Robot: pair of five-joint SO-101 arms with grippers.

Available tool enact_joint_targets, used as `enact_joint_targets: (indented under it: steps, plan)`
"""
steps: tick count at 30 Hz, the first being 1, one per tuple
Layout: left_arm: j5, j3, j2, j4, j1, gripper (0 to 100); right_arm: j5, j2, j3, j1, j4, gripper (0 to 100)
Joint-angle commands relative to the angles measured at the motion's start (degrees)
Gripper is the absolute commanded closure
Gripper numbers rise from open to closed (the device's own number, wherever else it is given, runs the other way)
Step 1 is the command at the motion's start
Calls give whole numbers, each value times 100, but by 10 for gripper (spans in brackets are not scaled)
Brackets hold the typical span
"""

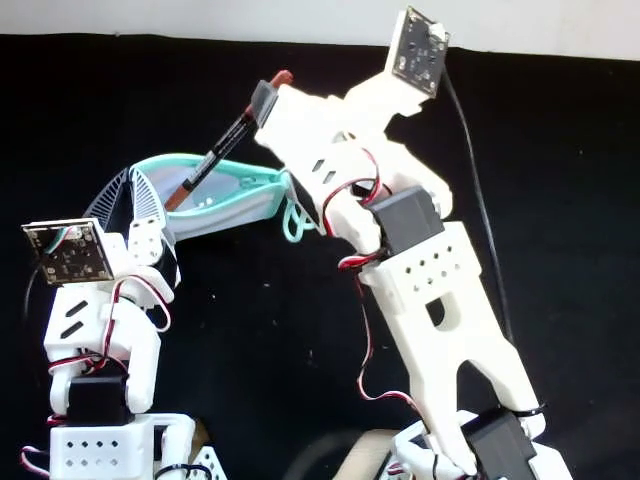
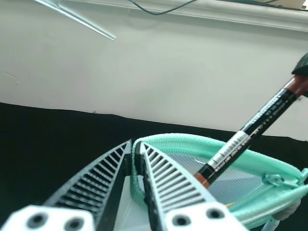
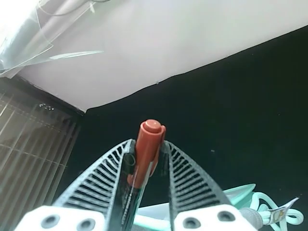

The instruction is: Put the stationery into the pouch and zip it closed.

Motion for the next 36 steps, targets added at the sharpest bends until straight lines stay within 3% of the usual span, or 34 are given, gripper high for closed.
enact_joint_targets:
  steps: [1,13,22,30,36]
  plan:
    - [62,593,444,35,-66,993,105,-233,-22,163,-22,994]
    - [62,602,444,35,-66,993,1029,-1059,1218,-488,13,994]
    - [62,611,444,35,-66,993,2901,-1165,1596,-813,4,980]
    - [62,611,444,35,-66,993,3226,-1182,1587,-796,514,716]
    - [62,620,444,35,-66,993,3226,-1191,1578,-796,646,706]
